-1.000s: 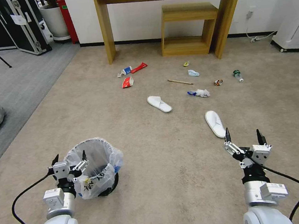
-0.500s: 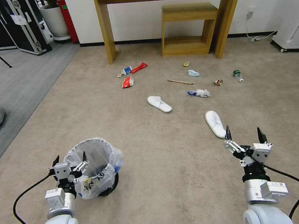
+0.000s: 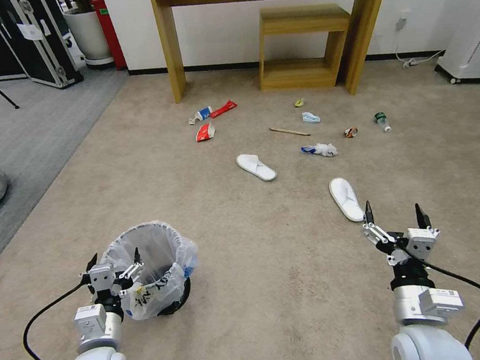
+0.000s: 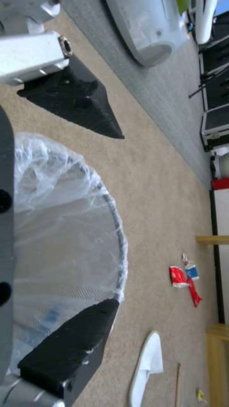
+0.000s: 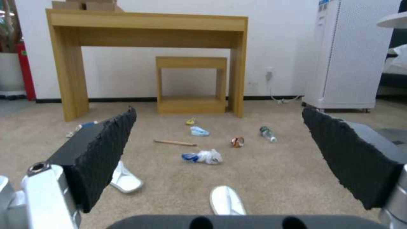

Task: Pick up the trash bin and place the garbage on the floor into it.

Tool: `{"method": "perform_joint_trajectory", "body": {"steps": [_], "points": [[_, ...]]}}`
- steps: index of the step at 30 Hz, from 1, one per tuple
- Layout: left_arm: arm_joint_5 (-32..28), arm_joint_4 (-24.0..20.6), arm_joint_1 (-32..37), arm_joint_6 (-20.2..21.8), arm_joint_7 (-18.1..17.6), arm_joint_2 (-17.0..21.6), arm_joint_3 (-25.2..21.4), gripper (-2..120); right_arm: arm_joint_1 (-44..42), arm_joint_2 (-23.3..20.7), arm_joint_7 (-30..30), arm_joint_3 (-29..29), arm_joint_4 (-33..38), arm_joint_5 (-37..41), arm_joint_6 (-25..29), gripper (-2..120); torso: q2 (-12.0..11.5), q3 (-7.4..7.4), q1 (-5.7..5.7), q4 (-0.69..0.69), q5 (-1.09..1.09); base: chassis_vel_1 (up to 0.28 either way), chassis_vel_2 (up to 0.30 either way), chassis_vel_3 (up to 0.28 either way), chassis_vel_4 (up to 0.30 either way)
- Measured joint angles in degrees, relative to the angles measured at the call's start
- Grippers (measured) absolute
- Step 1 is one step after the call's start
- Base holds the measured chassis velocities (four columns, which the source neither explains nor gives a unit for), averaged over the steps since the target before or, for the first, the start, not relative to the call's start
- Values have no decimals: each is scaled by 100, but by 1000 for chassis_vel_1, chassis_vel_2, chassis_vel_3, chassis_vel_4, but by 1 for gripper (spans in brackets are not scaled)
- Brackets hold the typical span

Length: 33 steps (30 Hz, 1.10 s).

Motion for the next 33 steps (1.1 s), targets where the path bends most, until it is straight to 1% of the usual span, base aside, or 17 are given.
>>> {"method": "perform_joint_trajectory", "body": {"steps": [5, 11, 14, 16, 33], "points": [[-13, -13, 37, -15, -3, 5, -43, 100, 8, 17, -2, -22, -27, -16, 26, 100, 0, 0, 0, 0, 1, 72, 58, -57, -58], [-15, -32, 67, -33, -8, 1, -60, 100, 1, 19, -22, -30, -33, -24, 85, 100, 0, -1, 0, 1, -2, 167, 151, -168, -160], [-15, -34, 63, -34, -17, -6, -64, 100, -1, 17, -65, -16, -58, -26, 201, 100, 0, -1, 1, 1, -3, 145, 121, -125, -107], [-15, -34, 61, -34, -18, -8, -63, 100, -3, 15, -73, -16, -62, -21, 220, 100, 0, -1, 1, 1, -1, 103, 76, -42, -68], [4, 41, 37, -35, -44, -37, -29, 100, 20, -29, -118, 61, -20, -32, 57, 100, 0, -1, 0, 0, 0, 0, 0, 0, 0]]}}
